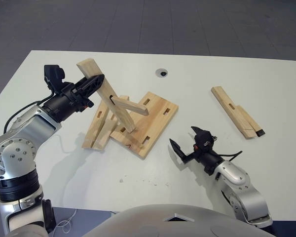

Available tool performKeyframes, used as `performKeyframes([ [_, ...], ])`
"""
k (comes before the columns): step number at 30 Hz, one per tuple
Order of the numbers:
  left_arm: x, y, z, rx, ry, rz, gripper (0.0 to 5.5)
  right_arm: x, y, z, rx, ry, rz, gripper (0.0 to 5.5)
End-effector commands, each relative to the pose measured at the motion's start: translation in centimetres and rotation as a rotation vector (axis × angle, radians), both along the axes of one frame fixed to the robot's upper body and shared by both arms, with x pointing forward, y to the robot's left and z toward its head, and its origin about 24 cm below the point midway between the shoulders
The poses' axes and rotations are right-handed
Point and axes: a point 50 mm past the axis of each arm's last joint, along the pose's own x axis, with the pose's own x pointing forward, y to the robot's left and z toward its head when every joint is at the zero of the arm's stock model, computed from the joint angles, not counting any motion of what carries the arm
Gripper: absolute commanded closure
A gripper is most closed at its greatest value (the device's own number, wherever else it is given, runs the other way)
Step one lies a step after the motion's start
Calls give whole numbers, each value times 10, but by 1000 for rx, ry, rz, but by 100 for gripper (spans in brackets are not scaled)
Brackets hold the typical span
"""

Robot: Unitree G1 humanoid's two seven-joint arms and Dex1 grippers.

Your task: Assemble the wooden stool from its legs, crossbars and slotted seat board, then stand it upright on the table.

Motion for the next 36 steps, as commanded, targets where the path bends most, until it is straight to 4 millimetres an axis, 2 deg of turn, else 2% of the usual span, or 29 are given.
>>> performKeyframes([
  [1,-2,8,0,6,-16,75,445,1,0,4,0,1,25,10],
  [8,-7,12,12,-73,-63,98,445,-2,-4,3,-14,18,29,10],
  [18,-6,22,3,28,-53,124,445,1,-6,4,-16,14,26,10],
  [25,-8,20,-5,40,-39,95,445,3,-8,4,-20,14,26,10],
  [32,-9,25,10,-37,-92,74,445,2,-7,2,-19,22,31,10],
  [36,-12,27,7,3,-71,56,445,3,-7,2,-17,21,21,10],
])
